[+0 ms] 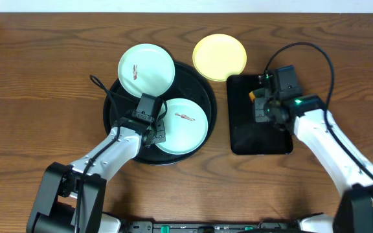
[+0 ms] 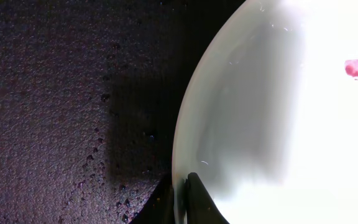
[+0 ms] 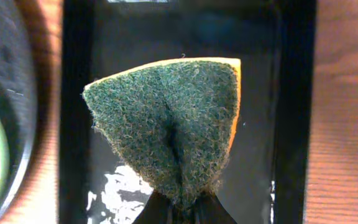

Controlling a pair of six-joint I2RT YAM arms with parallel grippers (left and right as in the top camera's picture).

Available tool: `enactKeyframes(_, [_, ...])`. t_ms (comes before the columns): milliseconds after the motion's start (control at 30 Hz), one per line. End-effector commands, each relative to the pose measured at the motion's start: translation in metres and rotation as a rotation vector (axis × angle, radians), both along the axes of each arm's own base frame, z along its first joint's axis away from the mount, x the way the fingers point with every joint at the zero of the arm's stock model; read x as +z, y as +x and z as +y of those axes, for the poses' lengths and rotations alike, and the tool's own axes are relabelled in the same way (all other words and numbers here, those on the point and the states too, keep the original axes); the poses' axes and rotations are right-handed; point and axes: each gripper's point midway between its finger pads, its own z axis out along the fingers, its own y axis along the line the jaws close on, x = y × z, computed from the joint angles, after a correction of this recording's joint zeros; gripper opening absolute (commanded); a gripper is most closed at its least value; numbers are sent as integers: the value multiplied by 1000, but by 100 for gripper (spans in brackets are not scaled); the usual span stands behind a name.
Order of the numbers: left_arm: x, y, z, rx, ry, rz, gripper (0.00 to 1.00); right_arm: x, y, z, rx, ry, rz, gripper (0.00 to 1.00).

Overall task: Clean dirty plates on tray and stack at the side
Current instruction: 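Lift the sponge from the black tray with the right gripper, then scrub the lower green plate with the sponge in the right gripper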

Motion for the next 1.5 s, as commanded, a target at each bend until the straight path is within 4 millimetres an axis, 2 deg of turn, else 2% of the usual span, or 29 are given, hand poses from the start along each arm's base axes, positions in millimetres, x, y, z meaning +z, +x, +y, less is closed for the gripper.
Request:
enactKeyframes(0, [0, -1, 0, -16, 8, 4, 8, -20, 0, -2, -18, -2, 38, 1])
enactKeyframes(67, [0, -1, 0, -17, 8, 4, 8, -15, 5, 8, 0, 45, 21, 1])
enactKeyframes(167, [0, -1, 0, -17, 8, 4, 8, 9, 16, 24, 40, 120, -12, 1])
enactKeyframes(333, [0, -1, 0, -16, 8, 4, 9, 73, 30, 83, 209, 309, -84, 1])
enactKeyframes(400, [0, -1, 0, -16, 8, 4, 9, 89, 31, 108, 268, 336, -125, 1])
enactKeyframes(467, [0, -1, 0, -16, 8, 4, 9, 96, 29, 133, 321, 343, -167, 1])
enactKeyframes(533, [0, -1, 0, -16, 8, 4, 9, 90, 26, 155, 344, 320, -182, 1])
enactKeyframes(600, [0, -1, 0, -16, 8, 4, 9, 75, 21, 176, 361, 301, -162, 1])
enactKeyframes(767, [0, -1, 0, -16, 8, 5, 9, 7, 4, 220, 427, 260, -46, 1])
enactKeyframes(867, [0, -1, 0, -16, 8, 5, 10, -27, -1, 233, 450, 238, -5, 1])
enactKeyframes(967, [0, -1, 0, -16, 8, 5, 10, -48, 1, 231, 416, 188, 6, 1])
enactKeyframes(1067, [0, -1, 0, -16, 8, 5, 10, -56, 3, 226, 401, 147, 1, 2])
enactKeyframes(1100, [0, -1, 0, -16, 8, 5, 10, -56, 3, 226, 402, 147, 1, 11])
enactKeyframes(1133, [0, -1, 0, -17, 8, 5, 10, -56, 3, 226, 402, 148, 0, 27])
enactKeyframes(1233, [0, -1, 0, -16, 8, 5, 10, -55, 5, 227, 402, 152, -6, 47])
enactKeyframes(1333, [0, -1, 0, -17, 8, 5, 11, -53, 5, 228, 403, 154, -9, 45])
enactKeyframes(1467, [0, -1, 0, -16, 8, 6, 11, -40, 9, 231, 404, 167, -34, 39])
